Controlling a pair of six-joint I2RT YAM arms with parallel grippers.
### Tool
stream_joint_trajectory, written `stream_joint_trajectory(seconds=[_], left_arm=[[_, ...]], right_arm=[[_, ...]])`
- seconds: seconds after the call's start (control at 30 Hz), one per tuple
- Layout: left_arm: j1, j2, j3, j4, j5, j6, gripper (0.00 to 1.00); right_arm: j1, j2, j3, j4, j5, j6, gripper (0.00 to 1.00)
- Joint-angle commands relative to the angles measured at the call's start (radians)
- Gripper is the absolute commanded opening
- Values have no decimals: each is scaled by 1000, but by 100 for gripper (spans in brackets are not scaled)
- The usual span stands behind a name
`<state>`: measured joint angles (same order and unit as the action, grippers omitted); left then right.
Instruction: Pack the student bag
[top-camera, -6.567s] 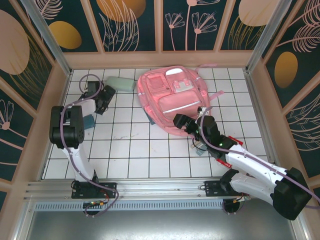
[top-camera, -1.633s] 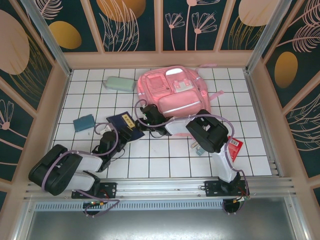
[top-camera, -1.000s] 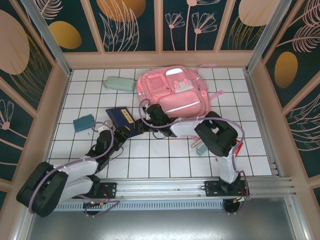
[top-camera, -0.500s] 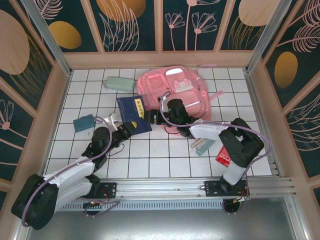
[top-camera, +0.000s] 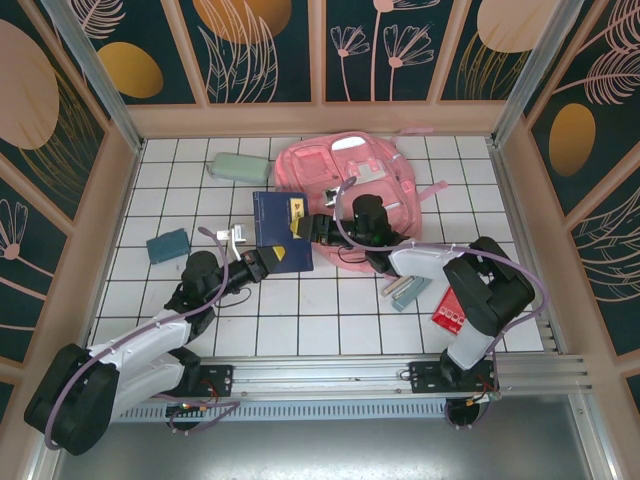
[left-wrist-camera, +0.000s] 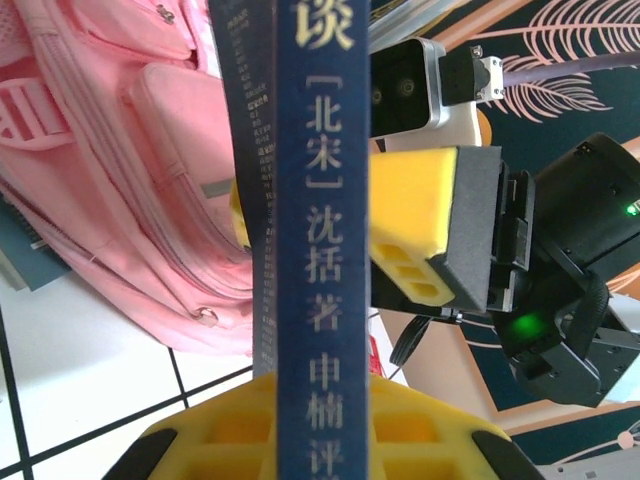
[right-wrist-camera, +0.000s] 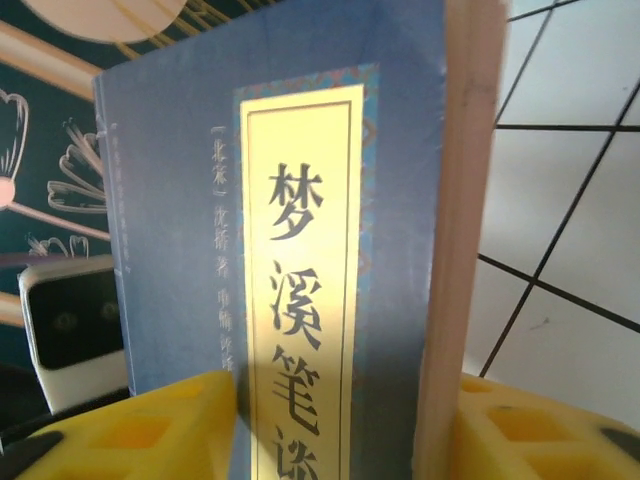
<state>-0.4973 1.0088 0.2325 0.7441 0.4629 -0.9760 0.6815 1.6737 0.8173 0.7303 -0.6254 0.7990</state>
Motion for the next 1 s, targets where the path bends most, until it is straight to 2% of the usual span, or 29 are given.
stream_joint_trajectory(seconds=[0.0, 0.1, 0.13, 0.3, 0.4, 0.6, 0.77, 0.97], left_arm=[[-5, 11, 43, 33, 64, 36, 0], [-6, 14, 65, -25, 43, 62, 0], [-5, 16, 79, -57, 29, 75, 6], [-5, 30, 141, -191, -46, 121, 45], [-6, 44, 176, -229, -83, 124, 59], [-27, 107, 272, -322, -180, 172, 64], [-78, 205, 395, -415, -262, 266, 60], [-168, 383, 559, -462, -281, 338, 51]], right_arm=[[4, -11, -18, 133, -67, 24, 30], [-3, -44, -32, 115, -45, 15, 6], [-6, -61, -40, 100, -31, 7, 0], [-43, -172, -94, 9, 97, -19, 0], [-73, -267, -142, -57, 203, -23, 0], [-128, -495, -216, -301, 464, -58, 0], [-197, -707, -269, -503, 624, -63, 0], [-257, -958, -300, -769, 844, -57, 0]])
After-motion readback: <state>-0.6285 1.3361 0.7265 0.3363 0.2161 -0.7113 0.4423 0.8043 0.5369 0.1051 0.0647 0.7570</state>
